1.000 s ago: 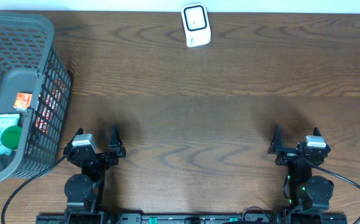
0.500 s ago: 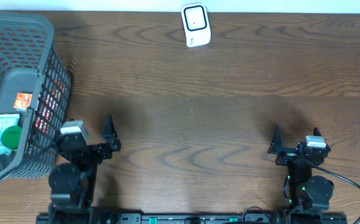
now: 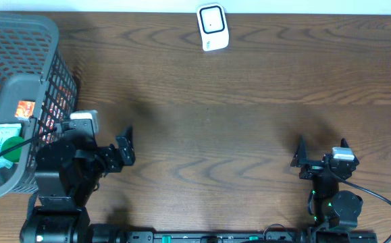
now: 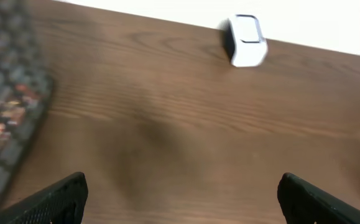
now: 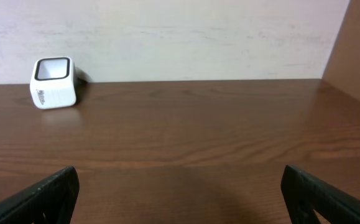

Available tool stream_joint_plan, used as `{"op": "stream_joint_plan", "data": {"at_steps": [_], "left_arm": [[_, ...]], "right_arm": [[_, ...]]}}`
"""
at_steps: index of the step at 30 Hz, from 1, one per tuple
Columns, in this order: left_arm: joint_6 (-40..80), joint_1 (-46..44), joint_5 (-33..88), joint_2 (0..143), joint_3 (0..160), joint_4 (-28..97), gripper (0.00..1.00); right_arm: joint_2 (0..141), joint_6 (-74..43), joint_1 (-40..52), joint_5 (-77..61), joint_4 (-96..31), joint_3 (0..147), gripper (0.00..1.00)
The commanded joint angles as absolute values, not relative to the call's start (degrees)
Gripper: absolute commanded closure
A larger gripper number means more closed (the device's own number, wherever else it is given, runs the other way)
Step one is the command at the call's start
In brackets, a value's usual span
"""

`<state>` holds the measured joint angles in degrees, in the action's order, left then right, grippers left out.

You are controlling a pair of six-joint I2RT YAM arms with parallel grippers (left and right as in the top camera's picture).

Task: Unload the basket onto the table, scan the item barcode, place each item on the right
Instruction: 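Reach the left gripper into the basket over the green-capped bottle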

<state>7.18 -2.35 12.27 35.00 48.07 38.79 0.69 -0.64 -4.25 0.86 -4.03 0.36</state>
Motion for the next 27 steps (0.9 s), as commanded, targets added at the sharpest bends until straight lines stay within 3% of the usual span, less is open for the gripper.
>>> {"op": "stream_joint_plan", "data": {"at_steps": [1,13,21,27], "left_arm": [[9.4,-2.5,17.8,35.1,49.5,39.4,0.02],[13.2,-2.5,16.7,37.7,56.8,40.1,0.02],[13.4,-2.5,6.8,50.9,79.5,51.9,0.02],[17.1,-0.8,-7.7,63.5,99.7,61.9,0.02]], "right_arm": [[0.3,-0.8,-4.0,1.0,-4.3,0.3,0.01],[0.3,-0.8,-4.0,1.0,-4.3,0.3,0.01],[0.3,-0.8,-4.0,1.0,-4.3,0.3,0.01],[0.3,-0.8,-4.0,1.0,-4.3,0.3,0.01]]}}
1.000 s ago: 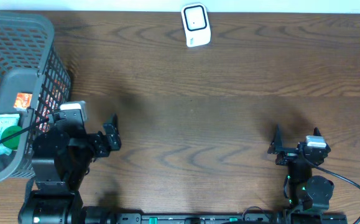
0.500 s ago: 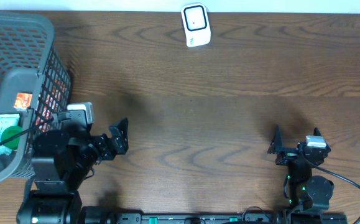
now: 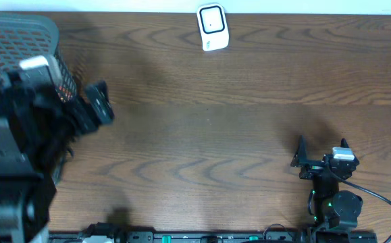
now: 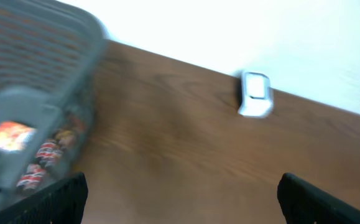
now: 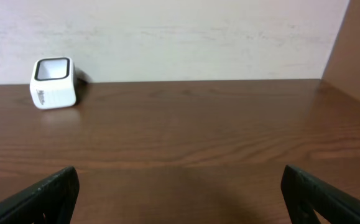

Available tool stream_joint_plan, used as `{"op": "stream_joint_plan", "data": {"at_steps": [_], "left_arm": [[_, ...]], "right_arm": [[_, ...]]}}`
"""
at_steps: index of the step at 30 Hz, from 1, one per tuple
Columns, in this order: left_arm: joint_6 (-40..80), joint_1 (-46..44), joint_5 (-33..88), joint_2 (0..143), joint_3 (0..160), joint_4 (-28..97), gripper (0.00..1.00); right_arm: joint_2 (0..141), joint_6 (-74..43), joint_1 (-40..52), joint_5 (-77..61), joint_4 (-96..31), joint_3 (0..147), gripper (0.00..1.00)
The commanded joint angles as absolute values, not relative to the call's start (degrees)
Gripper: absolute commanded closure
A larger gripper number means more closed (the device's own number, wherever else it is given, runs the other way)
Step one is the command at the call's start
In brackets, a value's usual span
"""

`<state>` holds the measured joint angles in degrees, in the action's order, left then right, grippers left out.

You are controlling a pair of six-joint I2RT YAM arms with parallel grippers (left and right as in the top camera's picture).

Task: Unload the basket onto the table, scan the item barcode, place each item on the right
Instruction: 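Reach the left gripper into the basket over the green-capped bottle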

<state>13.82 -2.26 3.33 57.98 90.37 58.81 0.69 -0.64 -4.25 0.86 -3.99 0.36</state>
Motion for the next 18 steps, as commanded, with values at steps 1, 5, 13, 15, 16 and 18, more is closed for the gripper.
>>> {"op": "stream_joint_plan", "data": {"at_steps": [1,5,13,15,16,18], "left_arm": [[17.8,0.2,-9.0,65.1,102.3,63.3,0.02],[20.4,8.8,-9.9,72.0,113.2,68.0,0.02],[26.1,29.3,-9.6,81.8,117.1,75.9,0.02],[27.4,32.9,-9.5,84.6,117.1,79.1,0.02],[27.4,34.0,-9.5,86.0,117.1,80.3,0.02],[27.3,35.8,-9.5,89.1,117.1,82.6,0.02]], "right_arm": [[0.3,-0.8,-4.0,1.0,-4.3,0.3,0.01],[0.3,-0.8,-4.0,1.0,-4.3,0.3,0.01],[0.3,-0.8,-4.0,1.0,-4.3,0.3,0.01],[0.3,-0.8,-4.0,1.0,-4.3,0.3,0.01],[0.3,-0.8,-4.0,1.0,-4.3,0.3,0.01],[0.3,-0.8,-4.0,1.0,-4.3,0.3,0.01]]}}
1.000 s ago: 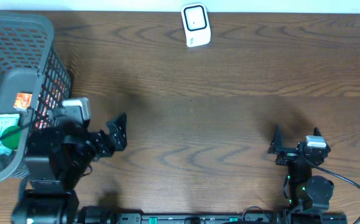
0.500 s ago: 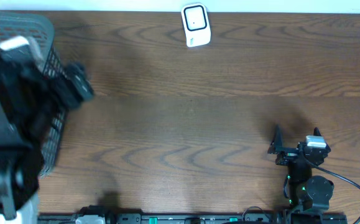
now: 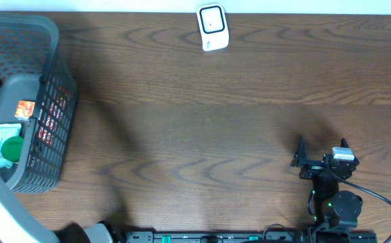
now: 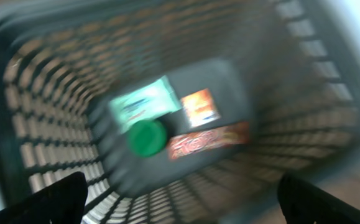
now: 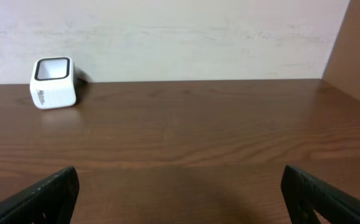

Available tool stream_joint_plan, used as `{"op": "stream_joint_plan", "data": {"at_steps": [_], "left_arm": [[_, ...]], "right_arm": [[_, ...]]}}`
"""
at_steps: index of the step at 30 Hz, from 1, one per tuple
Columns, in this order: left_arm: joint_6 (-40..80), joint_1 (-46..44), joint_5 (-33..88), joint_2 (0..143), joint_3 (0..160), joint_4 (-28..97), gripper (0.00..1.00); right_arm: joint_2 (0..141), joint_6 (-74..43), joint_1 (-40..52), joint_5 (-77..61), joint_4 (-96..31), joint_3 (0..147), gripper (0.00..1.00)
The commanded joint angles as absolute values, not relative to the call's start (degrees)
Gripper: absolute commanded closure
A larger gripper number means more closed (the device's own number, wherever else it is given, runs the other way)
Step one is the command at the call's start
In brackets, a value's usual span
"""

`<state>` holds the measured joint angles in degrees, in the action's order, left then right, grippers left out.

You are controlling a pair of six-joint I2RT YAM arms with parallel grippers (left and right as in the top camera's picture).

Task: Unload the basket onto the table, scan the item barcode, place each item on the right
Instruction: 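Reach the left gripper into the basket over the green-capped bottle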

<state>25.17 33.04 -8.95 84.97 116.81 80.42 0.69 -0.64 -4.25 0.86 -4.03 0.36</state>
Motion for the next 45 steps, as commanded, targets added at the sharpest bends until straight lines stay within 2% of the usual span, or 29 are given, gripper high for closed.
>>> {"op": "stream_joint_plan", "data": {"at_steps": [1,9,21,32,45], "left_arm": [[27.3,36.4,-9.5,90.7,117.1,83.6,0.02],[27.3,36.7,-9.6,98.2,112.3,85.5,0.02],[18.2,37.9,-9.7,98.6,95.5,72.8,0.02],[7.2,42.7,-5.9,99.3,91.9,65.0,0.02],[8.9,44.3,-3.0,107.3,89.1,64.8,0.02]], "right_arm": [[0.3,-0.8,-4.0,1.0,-4.3,0.3,0.01],[0.3,-0.8,-4.0,1.0,-4.3,0.3,0.01],[0.3,-0.8,-4.0,1.0,-4.3,0.3,0.01],[0.3,-0.8,-4.0,1.0,-4.3,0.3,0.01],[0.3,-0.8,-4.0,1.0,-4.3,0.3,0.01]]}}
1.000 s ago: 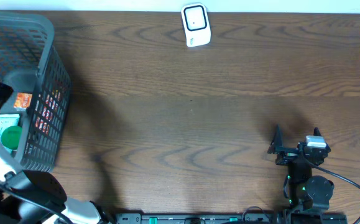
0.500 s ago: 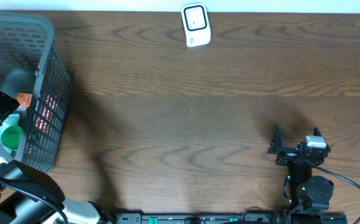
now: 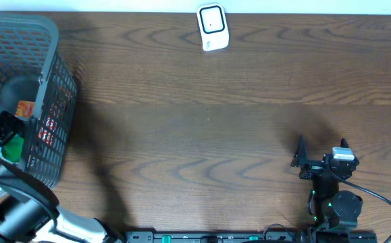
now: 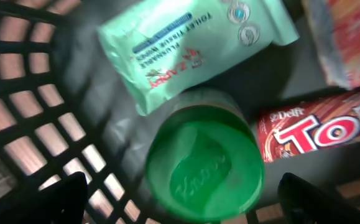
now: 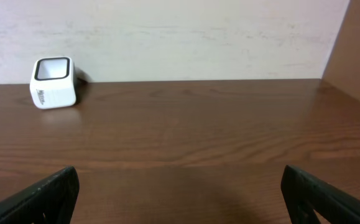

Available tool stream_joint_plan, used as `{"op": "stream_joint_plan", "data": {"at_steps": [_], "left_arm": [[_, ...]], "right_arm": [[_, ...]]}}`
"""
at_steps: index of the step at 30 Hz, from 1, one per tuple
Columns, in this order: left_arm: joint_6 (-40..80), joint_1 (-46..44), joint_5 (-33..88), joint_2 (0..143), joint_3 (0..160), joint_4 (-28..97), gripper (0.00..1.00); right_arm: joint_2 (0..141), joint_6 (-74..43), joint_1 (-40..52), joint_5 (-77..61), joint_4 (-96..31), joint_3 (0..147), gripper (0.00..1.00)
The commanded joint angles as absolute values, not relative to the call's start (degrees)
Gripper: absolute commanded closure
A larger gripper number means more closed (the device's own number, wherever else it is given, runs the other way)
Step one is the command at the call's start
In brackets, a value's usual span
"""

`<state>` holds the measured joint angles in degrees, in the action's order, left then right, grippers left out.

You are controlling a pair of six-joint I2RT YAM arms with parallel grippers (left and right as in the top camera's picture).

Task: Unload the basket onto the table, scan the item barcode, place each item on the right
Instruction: 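Reach the left gripper into the basket over the green-capped bottle, then grasp the green-capped bottle with the left gripper and lift it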

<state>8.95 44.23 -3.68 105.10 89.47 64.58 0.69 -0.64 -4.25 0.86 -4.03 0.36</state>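
Note:
The grey mesh basket (image 3: 46, 40) stands at the table's left end. My left gripper (image 3: 3, 128) is down inside it, open, its jaws wide apart. In the left wrist view it (image 4: 183, 205) hangs close over a round green lid (image 4: 204, 165), one finger on either side and apart from it. Beside the lid lie a mint-green tissue pack (image 4: 192, 46), a red chocolate bar (image 4: 323, 127) and an orange packet (image 4: 347, 37). The white scanner (image 3: 212, 27) stands at the far edge. My right gripper (image 3: 320, 150) rests open near the front right.
Basket mesh walls (image 4: 24, 124) close in on the left gripper's left side. The right wrist view shows the scanner (image 5: 54, 82) at the far left against a pale wall, with brown tabletop (image 5: 186, 143) between it and the right gripper (image 5: 180, 199).
The left gripper has dropped from high over the basket to just above the green lid inside it, still open. The right arm and the scanner are unchanged.
My left gripper was first low over the table beside the basket, facing the scanner. It then stood higher by the basket's rim, then above the basket looking down on its contents. Now it is inside, over the green lid. The right gripper stayed put, open.

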Motion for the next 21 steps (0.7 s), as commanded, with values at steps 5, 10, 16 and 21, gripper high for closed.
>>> {"op": "stream_joint_plan", "data": {"at_steps": [5,10,16,21], "left_arm": [[10.4,44.3,-3.0,110.8,89.1,65.5,0.02],[11.5,44.3,-3.0,112.8,87.4,65.1,0.02],[11.5,44.3,-3.0,112.9,83.5,62.0,0.02],[11.5,44.3,-3.0,112.9,82.4,61.3,0.13]], "right_arm": [[0.3,-0.8,-4.0,1.0,-4.3,0.3,0.01],[0.3,-0.8,-4.0,1.0,-4.3,0.3,0.01],[0.3,-0.8,-4.0,1.0,-4.3,0.3,0.01],[0.3,-0.8,-4.0,1.0,-4.3,0.3,0.01]]}}
